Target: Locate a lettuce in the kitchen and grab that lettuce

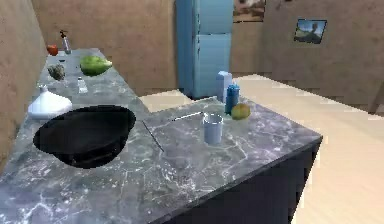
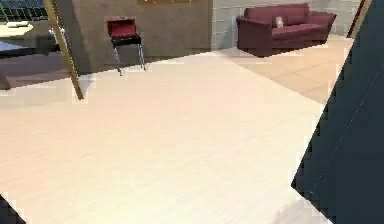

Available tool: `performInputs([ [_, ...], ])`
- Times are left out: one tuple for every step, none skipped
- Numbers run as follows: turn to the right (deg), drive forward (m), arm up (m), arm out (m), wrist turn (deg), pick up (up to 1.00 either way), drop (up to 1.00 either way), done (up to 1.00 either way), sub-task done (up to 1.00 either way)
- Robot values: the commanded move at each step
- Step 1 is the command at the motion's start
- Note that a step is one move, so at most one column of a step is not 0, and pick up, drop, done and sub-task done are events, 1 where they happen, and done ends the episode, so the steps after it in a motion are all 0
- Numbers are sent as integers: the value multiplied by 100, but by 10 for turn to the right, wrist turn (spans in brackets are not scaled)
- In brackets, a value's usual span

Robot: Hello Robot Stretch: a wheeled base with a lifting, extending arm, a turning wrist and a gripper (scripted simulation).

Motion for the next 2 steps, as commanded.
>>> performInputs([
  [450, 0, 0, 0, 0, 0, 0, 0, 0],
  [420, 0, 0, 0, 0, 0, 0, 0, 0],
])
